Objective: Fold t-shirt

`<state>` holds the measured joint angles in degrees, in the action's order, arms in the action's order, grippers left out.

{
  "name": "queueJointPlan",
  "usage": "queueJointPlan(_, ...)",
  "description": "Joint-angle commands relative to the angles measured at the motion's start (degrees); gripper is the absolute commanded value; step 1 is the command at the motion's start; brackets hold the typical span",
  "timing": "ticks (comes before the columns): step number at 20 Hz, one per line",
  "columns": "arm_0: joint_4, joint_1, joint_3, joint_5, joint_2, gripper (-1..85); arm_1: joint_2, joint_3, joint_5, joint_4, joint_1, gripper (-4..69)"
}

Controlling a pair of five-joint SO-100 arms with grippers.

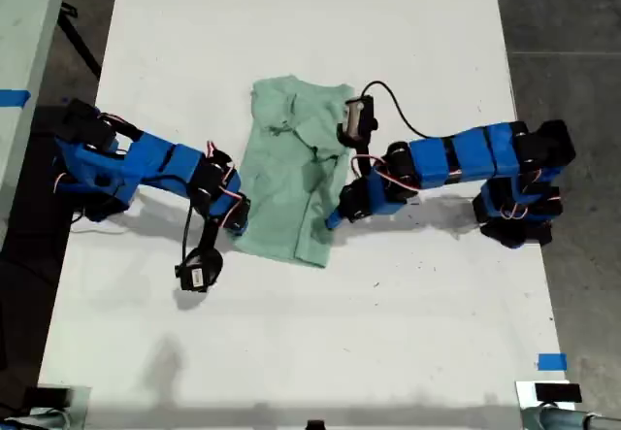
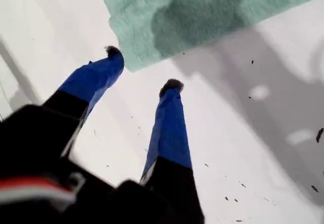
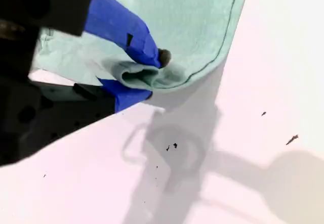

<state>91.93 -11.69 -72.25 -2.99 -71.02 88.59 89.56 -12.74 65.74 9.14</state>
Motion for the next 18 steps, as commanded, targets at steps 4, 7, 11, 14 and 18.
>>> queueJointPlan(4,-2.7,-0.6,18.3,-3.3,11.1,6.9,5.6,1.7,1.0,-3.3,0.9,19.7)
queueJointPlan(7,-5.9,-1.8,29.4,-3.7,24.3,5.4,6.3,2.3,1.3,-3.3,1.1,19.5)
queueJointPlan(11,-9.9,-2.1,29.4,-5.8,27.2,29.4,8.8,3.9,1.4,-2.6,0.9,19.2)
queueJointPlan(14,-6.1,-2.4,29.4,-13.6,15.9,39.1,11.2,6.5,1.4,-2.4,0.2,19.0)
queueJointPlan(18,7.2,1.1,25.8,-16.0,-3.8,37.8,17.3,11.8,1.7,-2.4,-1.0,18.9)
